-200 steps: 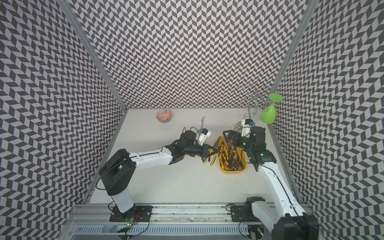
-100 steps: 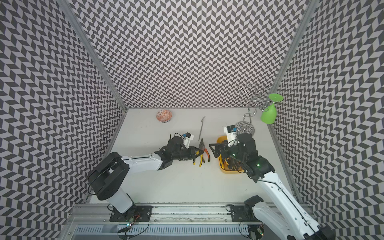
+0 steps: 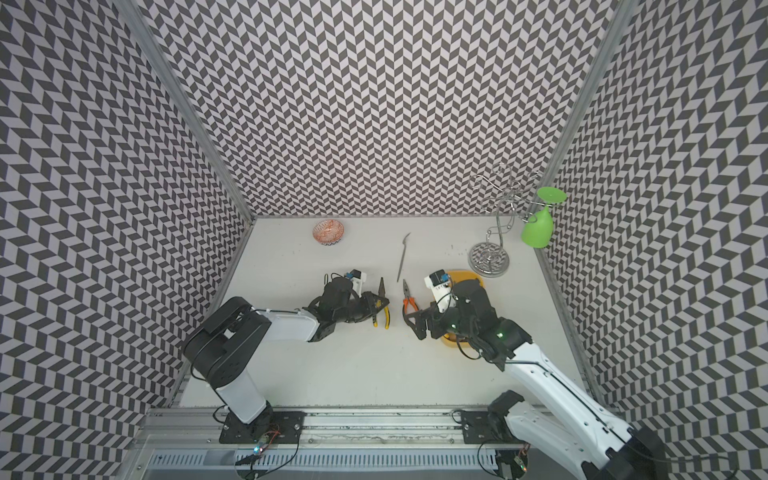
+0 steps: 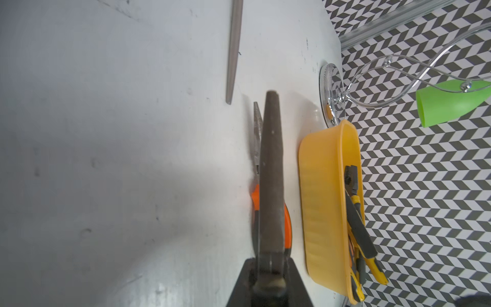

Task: Take the pliers out of the storage box
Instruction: Place the pliers at the center of the board.

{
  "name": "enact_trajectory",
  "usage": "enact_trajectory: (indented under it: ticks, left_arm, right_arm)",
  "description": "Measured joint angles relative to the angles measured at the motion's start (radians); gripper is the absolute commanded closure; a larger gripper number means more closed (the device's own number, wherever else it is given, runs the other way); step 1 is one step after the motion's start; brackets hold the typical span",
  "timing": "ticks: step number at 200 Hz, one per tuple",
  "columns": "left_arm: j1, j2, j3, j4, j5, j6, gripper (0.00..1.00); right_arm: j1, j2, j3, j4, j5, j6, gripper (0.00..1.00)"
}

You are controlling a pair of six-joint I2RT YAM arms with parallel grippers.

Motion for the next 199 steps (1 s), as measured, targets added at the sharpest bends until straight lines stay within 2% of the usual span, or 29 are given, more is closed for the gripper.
enact_trajectory:
  ticks: [78, 93, 102, 112, 141, 189, 199]
  left_arm:
    - [0.007, 0.169, 0.050, 0.087, 0.078, 0.005, 1.00]
    - [0.010, 0.185, 0.060, 0.098, 0.085, 0.005, 0.87]
    - [0.012, 0.186, 0.060, 0.100, 0.088, 0.003, 0.75]
    - [0.015, 0.186, 0.061, 0.103, 0.092, 0.003, 0.68]
    - [0.025, 0.182, 0.067, 0.132, 0.109, -0.005, 0.36]
    - [0.027, 0.121, 0.062, 0.091, 0.090, 0.049, 0.03]
    - [0.029, 0.089, 0.056, 0.059, 0.079, 0.079, 0.02]
  right_arm:
    - [0.019, -0.012, -0.001, 0.016, 0.038, 0.011, 0.00]
    - [0.019, -0.011, -0.001, 0.017, 0.053, 0.016, 0.01]
    - [0.019, -0.009, -0.001, 0.017, 0.064, 0.019, 0.01]
    - [0.019, -0.006, -0.001, 0.017, 0.080, 0.024, 0.01]
    - [0.019, 0.006, 0.003, 0.015, 0.167, 0.055, 0.01]
    - [0.013, 0.058, 0.080, -0.013, 0.346, 0.070, 0.01]
    - [0.003, 0.082, 0.106, -0.023, 0.378, 0.081, 0.01]
